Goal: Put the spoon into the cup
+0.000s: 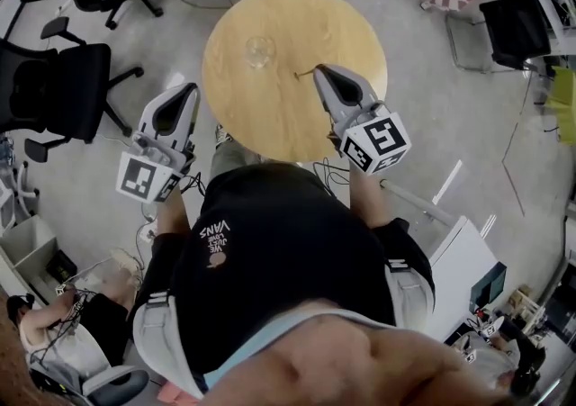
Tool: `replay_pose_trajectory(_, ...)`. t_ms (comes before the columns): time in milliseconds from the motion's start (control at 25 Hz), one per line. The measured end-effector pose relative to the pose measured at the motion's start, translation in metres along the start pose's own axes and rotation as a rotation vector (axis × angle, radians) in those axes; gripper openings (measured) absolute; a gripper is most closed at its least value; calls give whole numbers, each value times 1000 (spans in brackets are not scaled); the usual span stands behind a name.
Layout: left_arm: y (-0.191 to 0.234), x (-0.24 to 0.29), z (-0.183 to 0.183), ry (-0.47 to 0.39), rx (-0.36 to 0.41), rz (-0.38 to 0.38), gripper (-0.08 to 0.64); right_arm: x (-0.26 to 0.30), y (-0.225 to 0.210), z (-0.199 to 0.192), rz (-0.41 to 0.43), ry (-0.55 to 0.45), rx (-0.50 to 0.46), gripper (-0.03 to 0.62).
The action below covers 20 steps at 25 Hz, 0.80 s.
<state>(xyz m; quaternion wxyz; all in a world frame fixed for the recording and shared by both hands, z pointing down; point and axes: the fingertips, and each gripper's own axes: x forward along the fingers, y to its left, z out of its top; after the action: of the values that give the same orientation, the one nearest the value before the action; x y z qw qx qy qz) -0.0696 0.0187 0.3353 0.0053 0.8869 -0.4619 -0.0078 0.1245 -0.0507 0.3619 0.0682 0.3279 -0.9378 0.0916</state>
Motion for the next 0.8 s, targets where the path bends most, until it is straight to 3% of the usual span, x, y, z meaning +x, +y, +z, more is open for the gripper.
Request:
replay_pose_trajectory(600,55,42,-7,5,-28,-252,-3,33,0,2,-199,2,38,2)
replay_pose_trajectory(800,68,50,-10,15,-36,-305,-3,45,0,5,-237,-3,43,2)
